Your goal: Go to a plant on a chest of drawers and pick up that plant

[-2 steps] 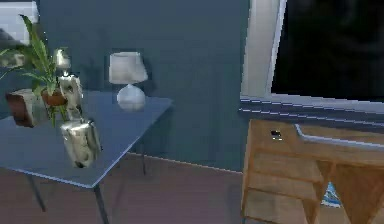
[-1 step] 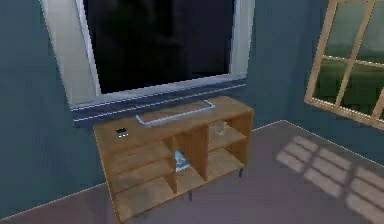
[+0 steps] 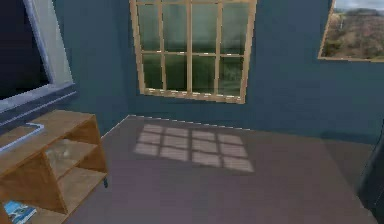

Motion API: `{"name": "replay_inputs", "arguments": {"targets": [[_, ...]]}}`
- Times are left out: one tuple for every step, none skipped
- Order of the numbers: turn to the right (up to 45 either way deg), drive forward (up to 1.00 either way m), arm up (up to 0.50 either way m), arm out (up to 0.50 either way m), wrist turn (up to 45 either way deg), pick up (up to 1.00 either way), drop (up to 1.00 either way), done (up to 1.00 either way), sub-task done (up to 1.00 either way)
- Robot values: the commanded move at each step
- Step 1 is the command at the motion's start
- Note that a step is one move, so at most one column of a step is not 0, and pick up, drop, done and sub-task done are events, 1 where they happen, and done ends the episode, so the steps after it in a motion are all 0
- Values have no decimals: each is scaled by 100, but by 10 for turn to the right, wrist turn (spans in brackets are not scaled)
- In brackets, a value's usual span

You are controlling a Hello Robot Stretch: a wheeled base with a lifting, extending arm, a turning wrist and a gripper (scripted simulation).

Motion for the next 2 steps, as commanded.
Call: {"name": "replay_inputs", "arguments": {"targets": [[300,0,0,0,0,0,0,0,0],[0,100,0,0,0,0,0,0,0]]}}
